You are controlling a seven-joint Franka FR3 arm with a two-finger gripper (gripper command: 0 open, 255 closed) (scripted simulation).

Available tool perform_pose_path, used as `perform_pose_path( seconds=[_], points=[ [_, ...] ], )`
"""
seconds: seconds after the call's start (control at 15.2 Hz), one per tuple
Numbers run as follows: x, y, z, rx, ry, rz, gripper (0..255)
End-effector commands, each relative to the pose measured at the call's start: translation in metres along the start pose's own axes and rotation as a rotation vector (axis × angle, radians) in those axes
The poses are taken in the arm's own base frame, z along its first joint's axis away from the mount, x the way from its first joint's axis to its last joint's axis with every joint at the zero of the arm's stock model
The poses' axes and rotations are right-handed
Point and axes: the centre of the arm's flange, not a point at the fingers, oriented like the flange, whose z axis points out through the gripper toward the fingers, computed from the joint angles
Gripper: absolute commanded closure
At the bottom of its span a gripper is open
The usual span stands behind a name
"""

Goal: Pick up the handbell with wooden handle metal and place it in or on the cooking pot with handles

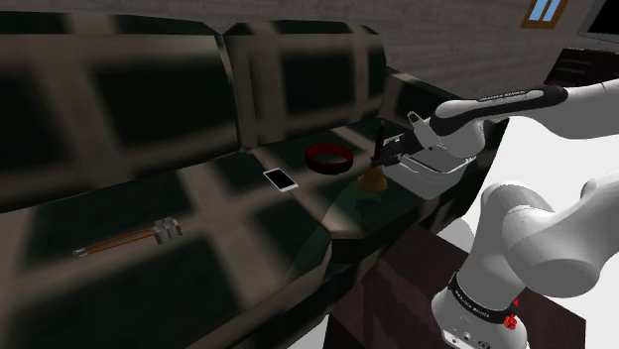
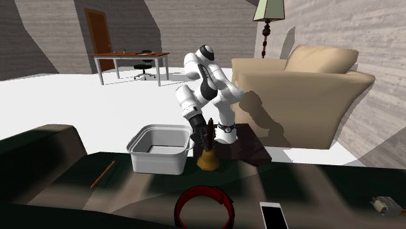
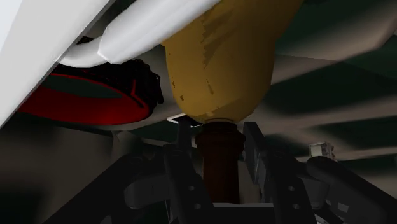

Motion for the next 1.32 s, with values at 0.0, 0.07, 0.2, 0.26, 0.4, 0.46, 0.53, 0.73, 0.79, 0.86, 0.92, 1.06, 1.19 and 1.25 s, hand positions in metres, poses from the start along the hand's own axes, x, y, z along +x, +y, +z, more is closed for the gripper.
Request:
perform_pose_path(
  seconds=[0.0, 0.07, 0.2, 0.26, 0.4, 0.46, 0.53, 0.73, 0.79, 0.86, 0.92, 1.06, 1.19, 1.25],
  points=[
    [0.008, -0.001, -0.007, 0.000, 0.000, 0.000, 255],
    [0.012, -0.001, -0.010, 0.000, 0.000, 0.000, 255],
    [0.020, 0.000, -0.017, 0.000, 0.000, 0.000, 255],
    [0.024, 0.000, -0.021, 0.000, 0.000, 0.000, 255],
    [0.031, 0.000, -0.028, 0.000, 0.000, 0.000, 255],
    [0.035, 0.000, -0.031, 0.000, 0.000, 0.000, 255],
    [0.039, 0.000, -0.035, 0.000, 0.000, 0.000, 255],
    [0.051, 0.000, -0.046, 0.000, 0.000, 0.000, 255],
    [0.055, 0.000, -0.049, 0.000, 0.000, 0.000, 255],
    [0.059, 0.000, -0.053, 0.000, 0.000, 0.000, 255],
    [0.063, 0.000, -0.056, 0.000, 0.000, 0.000, 255],
    [0.070, 0.000, -0.063, 0.000, 0.000, 0.000, 255],
    [0.078, 0.000, -0.071, 0.000, 0.000, 0.000, 255],
    [0.082, 0.000, -0.074, 0.000, 0.000, 0.000, 255]
  ],
)
